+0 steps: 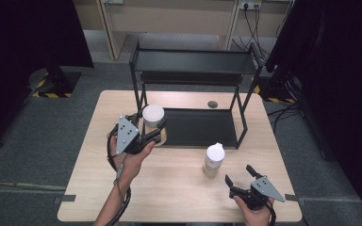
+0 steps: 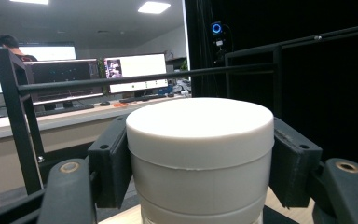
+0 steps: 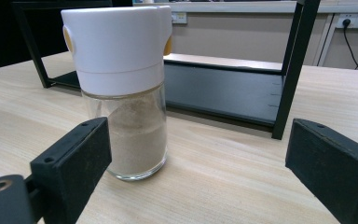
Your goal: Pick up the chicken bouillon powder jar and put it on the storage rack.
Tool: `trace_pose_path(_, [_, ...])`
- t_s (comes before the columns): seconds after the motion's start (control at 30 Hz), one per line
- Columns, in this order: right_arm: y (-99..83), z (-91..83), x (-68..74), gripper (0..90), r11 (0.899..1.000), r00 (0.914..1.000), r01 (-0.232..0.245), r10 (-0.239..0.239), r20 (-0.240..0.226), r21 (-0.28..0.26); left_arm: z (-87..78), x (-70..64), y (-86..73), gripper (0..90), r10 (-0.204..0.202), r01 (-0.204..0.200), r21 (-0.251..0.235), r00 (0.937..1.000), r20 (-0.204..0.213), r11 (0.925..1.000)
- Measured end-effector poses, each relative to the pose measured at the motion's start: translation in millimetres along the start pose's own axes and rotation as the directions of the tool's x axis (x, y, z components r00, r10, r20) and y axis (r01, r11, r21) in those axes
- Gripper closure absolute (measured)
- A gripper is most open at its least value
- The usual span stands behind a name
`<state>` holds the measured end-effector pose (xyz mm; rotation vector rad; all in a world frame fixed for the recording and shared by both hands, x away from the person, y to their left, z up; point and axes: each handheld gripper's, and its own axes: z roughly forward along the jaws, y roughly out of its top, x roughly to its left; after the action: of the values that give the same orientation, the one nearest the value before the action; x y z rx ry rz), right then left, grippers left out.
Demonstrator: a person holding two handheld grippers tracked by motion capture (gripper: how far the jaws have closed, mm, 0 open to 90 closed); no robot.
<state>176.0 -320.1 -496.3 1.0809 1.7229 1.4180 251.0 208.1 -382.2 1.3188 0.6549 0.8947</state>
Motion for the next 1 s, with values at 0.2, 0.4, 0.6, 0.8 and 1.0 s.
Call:
trace_pose_path(0.2, [0.0,-0.1,0.1,7.0,1.000,1.0000,0.001,-0.001,0.000,0.000,3.3,2.2,5.7,33.1,-0.004,0.004,-0.010,1.0000,-0.005,0.9999])
trace_pose_path(0.4, [-0.1,-0.1,0.1,7.0,1.000,1.0000,0.001,-0.001,0.000,-0.001,7.6,5.5,12.1,33.1,-0.007,0.007,-0.022,0.9999,-0.008,0.9997])
trace_pose_path(0.6, [0.1,0.0,0.1,7.0,1.000,1.0000,0.001,-0.001,0.000,0.000,12.9,6.4,20.8,33.1,0.000,0.000,-0.024,0.9999,-0.015,0.9997])
trace_pose_path(0.8, [0.0,0.0,0.3,7.0,1.000,1.0000,0.001,-0.001,0.001,0.000,18.6,6.7,29.3,33.2,-0.004,0.003,-0.039,0.9997,-0.023,0.9992])
trace_pose_path(1.0, [0.0,-0.1,0.1,7.0,1.000,1.0000,0.001,-0.001,0.000,0.000,25.1,6.8,36.4,33.2,0.004,-0.005,-0.046,0.9996,-0.028,0.9989])
